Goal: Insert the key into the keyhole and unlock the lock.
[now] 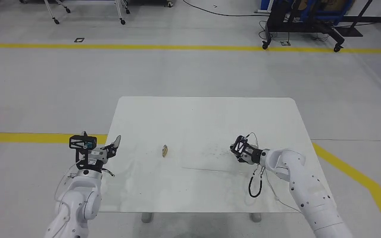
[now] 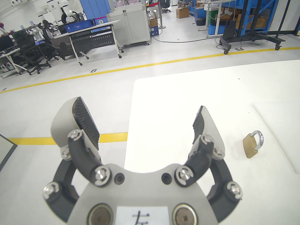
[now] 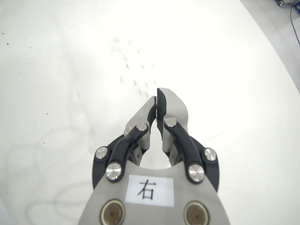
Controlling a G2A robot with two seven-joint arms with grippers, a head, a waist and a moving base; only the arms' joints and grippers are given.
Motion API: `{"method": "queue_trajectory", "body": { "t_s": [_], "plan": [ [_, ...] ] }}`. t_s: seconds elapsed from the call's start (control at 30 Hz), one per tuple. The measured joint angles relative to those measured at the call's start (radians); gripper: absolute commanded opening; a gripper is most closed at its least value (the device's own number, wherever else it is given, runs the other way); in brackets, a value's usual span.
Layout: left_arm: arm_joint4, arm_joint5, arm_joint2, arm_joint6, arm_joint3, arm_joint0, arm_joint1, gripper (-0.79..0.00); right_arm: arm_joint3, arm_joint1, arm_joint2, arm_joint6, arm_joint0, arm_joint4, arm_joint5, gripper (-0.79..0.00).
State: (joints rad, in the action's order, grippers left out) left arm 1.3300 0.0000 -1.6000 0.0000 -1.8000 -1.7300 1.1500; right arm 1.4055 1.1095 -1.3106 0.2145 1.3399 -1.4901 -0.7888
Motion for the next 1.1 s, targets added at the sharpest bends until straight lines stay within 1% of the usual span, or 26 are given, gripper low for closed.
{"method": "queue_trajectory", "body": {
  "t_s": [0.13,0.33,0.77,0.83,0.9,0.93,1.0,1.1],
  "plan": [
    [0.000,0.000,0.000,0.000,0.000,0.000,0.000,0.000,-0.002,-0.001,-0.005,-0.042,-0.002,0.012,0.022,-0.785],
    [0.000,0.000,0.000,0.000,0.000,0.000,0.000,0.000,0.000,-0.004,-0.021,-0.088,-0.021,0.058,0.014,-0.785],
    [0.014,0.006,0.000,0.012,-0.002,-0.002,0.000,0.000,-0.002,-0.003,-0.017,-0.097,-0.019,0.070,0.010,-0.785],
    [0.035,0.017,0.006,0.029,-0.015,-0.009,0.003,0.000,-0.020,0.000,0.002,-0.151,-0.025,0.102,-0.032,-0.785],
    [-0.020,-0.031,0.002,-0.007,-0.028,0.003,0.006,0.000,-0.066,0.006,0.034,-0.262,-0.053,0.110,-0.077,-0.785],
    [-0.076,-0.066,-0.002,-0.038,-0.031,0.017,0.007,0.000,-0.085,0.010,0.049,-0.315,-0.068,0.111,-0.088,-0.785],
    [-0.241,-0.154,-0.008,-0.122,-0.030,0.058,0.005,0.000,-0.128,0.018,0.085,-0.433,-0.098,0.097,-0.093,-0.785],
    [-0.433,-0.254,0.002,-0.248,-0.005,0.126,0.004,0.000,-0.184,0.030,0.138,-0.598,-0.128,0.084,-0.118,-0.785]
  ]
}}
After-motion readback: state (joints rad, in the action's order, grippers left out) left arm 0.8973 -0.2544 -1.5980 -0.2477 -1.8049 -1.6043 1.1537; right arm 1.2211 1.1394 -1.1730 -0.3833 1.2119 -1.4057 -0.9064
